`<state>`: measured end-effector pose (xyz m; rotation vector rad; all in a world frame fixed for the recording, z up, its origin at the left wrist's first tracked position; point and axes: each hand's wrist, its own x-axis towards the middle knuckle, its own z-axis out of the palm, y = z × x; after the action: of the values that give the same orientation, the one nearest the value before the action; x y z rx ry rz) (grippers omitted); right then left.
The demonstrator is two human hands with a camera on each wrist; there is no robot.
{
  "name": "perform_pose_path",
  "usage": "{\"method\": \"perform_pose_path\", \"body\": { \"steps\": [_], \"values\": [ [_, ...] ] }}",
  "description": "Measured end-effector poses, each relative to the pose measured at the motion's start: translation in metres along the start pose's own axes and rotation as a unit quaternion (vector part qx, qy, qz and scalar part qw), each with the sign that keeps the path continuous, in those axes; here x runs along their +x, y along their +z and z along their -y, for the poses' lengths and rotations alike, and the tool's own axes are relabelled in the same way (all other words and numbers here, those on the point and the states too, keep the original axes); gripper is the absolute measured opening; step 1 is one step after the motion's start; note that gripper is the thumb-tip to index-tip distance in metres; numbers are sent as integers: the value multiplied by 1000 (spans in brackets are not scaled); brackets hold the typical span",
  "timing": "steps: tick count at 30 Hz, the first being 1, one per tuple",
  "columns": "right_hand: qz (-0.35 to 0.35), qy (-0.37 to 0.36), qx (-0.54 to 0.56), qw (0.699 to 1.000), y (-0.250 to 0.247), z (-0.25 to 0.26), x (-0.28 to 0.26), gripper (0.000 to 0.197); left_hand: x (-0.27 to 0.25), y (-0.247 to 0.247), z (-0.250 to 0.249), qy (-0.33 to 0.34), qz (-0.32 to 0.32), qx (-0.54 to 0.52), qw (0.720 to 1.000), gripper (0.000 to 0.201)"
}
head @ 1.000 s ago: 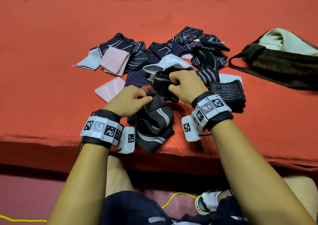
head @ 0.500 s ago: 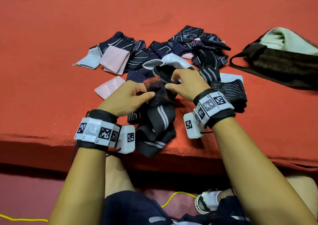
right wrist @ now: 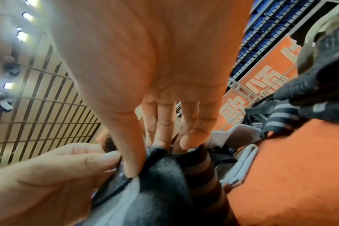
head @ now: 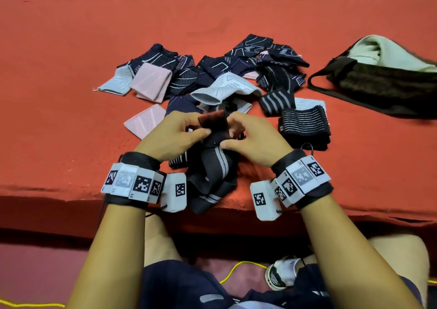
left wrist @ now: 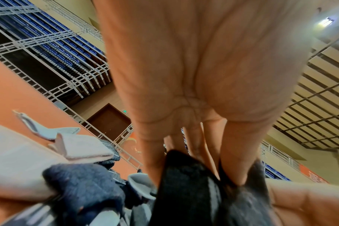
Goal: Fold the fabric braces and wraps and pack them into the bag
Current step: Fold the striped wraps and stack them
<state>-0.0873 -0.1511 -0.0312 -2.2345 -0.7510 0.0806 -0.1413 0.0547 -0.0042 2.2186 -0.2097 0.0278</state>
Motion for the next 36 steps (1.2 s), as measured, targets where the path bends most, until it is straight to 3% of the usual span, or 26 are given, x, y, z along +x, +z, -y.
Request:
{"method": "perform_pose_path", "body": {
  "steps": [3, 6, 12, 16, 19, 22, 25, 30, 36],
  "values": [
    [-59, -1, -15, 998, -2, -4, -4, 31, -1, 0, 6, 0, -14, -3, 1000, 34],
    [-110, 42, 14, 993, -11, -11, -10, 45, -7, -5, 16, -27, -53, -22, 998, 33],
    [-200, 115, 112, 967, -44, -22, -34, 20, -26, -30, 36, -22, -133, 41, 990, 31],
    [-253, 162, 153, 941, -62, -40, -45, 24, -39, -37, 48, -66, -214, -29, 974, 26],
    [-274, 192, 180, 925, -69, -54, -50, 26, -46, -36, 48, -83, -224, -85, 967, 16],
    [-256, 224, 165, 926, -69, -65, -55, 18, -45, -33, 50, -109, -190, -142, 965, 21],
    [-214, 249, 146, 933, -62, -70, -59, 19, -42, -28, 52, -110, -142, -168, 969, 45],
    [-149, 289, 137, 936, -49, -76, -65, 26, -34, -11, 52, -102, -130, -95, 982, 24],
    [-122, 287, 112, 944, -36, -68, -70, 23, -31, 5, 65, -113, -104, -91, 984, 18]
  ]
}}
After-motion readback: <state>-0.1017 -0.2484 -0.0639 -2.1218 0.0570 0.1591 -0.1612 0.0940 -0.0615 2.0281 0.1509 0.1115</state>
